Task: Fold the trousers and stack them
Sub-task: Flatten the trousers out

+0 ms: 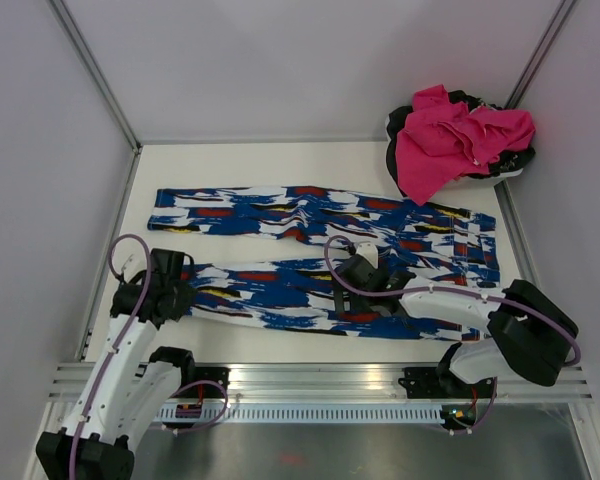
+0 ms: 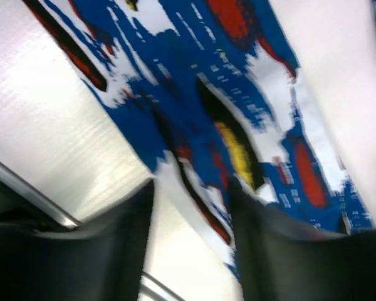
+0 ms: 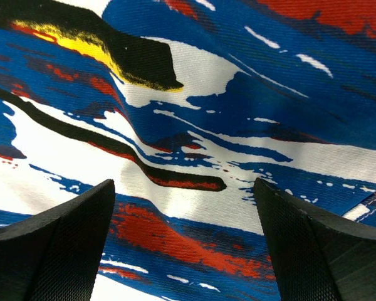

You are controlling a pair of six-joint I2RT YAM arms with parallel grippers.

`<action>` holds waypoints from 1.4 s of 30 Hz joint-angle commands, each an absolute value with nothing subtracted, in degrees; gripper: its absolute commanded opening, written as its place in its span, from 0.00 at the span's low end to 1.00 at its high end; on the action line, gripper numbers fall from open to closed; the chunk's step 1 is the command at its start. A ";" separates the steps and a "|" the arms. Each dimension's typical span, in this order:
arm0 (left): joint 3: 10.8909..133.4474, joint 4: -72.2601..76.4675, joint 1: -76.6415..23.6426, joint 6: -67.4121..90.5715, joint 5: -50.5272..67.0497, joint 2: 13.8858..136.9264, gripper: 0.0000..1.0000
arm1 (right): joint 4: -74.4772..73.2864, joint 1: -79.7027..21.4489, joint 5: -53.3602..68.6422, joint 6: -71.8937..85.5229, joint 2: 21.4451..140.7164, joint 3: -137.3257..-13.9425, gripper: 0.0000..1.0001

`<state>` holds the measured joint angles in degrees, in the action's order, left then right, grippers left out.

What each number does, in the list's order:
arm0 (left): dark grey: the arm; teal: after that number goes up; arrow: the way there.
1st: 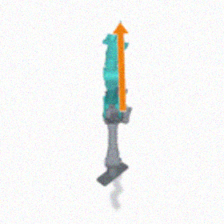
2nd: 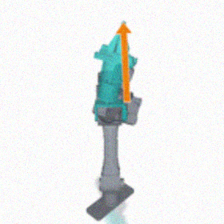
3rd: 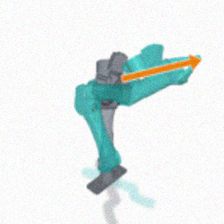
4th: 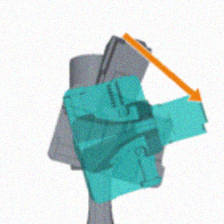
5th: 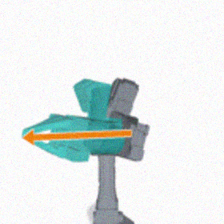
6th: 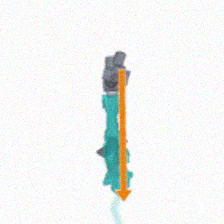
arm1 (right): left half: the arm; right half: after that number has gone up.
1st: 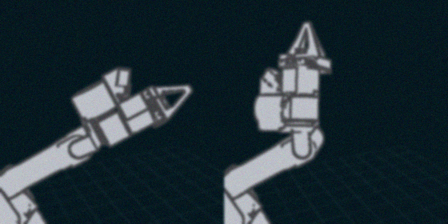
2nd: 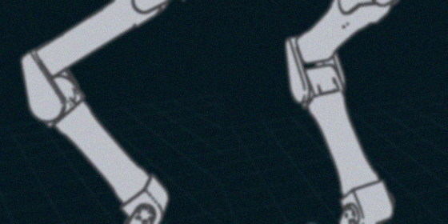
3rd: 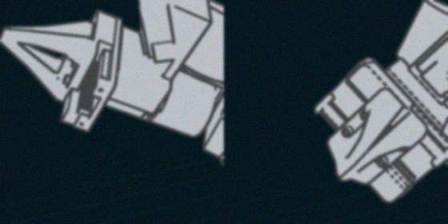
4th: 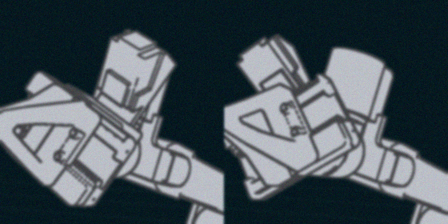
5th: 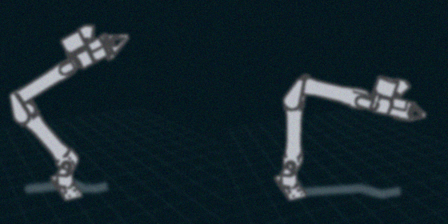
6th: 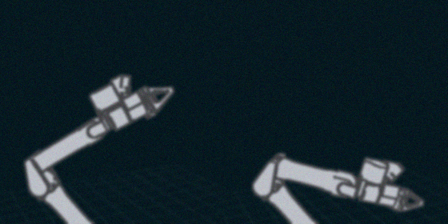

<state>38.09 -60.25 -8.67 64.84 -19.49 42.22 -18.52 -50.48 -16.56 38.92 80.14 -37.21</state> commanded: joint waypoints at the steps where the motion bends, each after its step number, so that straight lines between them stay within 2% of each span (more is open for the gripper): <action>1: 39.45 -56.69 -8.26 59.77 -16.54 41.40 0.64 | -21.70 -50.71 -14.59 41.75 80.07 -33.76 0.98; 2: 40.16 -56.52 -8.26 59.33 -16.09 41.74 0.87 | -22.06 -50.89 -14.68 41.75 79.89 -33.32 0.98; 5: 43.41 -56.43 -8.26 57.05 -15.73 42.62 0.94 | -23.02 -51.24 -14.24 42.80 77.97 -31.47 0.98; 11: 44.74 -49.41 -8.26 53.09 -15.21 44.55 0.96 | -23.91 -52.73 -12.84 46.14 72.52 -26.37 0.98; 17: 45.61 -36.40 -8.26 47.82 -11.16 55.62 0.96 | -24.69 -55.63 -12.48 46.32 70.58 -26.36 0.98; 21: 53.93 -32.79 -8.26 44.92 -15.18 66.77 0.96 | -30.22 -55.55 -19.93 42.55 72.15 -41.86 0.98; 26: 67.74 -34.54 -7.74 41.84 -22.32 82.95 0.96 | -29.36 -52.31 -30.40 39.64 77.25 -57.99 0.98; 29: 75.82 -35.07 -4.76 42.01 -19.35 91.19 0.95 | -24.97 -39.96 -18.68 33.86 81.55 -66.16 0.98; 31: 78.12 -34.98 -2.48 42.27 -15.41 94.99 0.90 | -22.60 -35.18 -11.20 32.35 83.75 -68.28 0.98; 33: 80.94 -33.85 -1.76 41.84 -13.63 99.57 0.83 | -22.41 -29.72 -10.54 31.64 84.98 -70.57 0.98; 34: 81.82 -33.23 -1.76 40.62 -13.10 100.97 0.75 | -22.50 -28.58 -13.85 30.68 85.25 -70.92 0.98; 36: 84.45 -32.17 -1.76 39.82 -10.30 105.26 0.65 | -22.59 -25.50 -16.69 29.54 85.95 -70.84 0.98; 37: 85.59 -32.08 -1.76 39.12 -9.24 106.95 0.54 | -22.85 -24.36 -17.22 29.27 86.31 -70.58 0.98; 42: 94.65 -39.01 -2.28 39.81 -8.25 118.45 0.31 | -23.12 -17.23 -13.62 30.85 86.93 -65.40 0.98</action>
<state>89.30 -35.09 -1.69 41.23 -9.87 113.91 -22.55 -19.97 -14.96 31.33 87.00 -68.10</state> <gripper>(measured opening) 0.344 0.979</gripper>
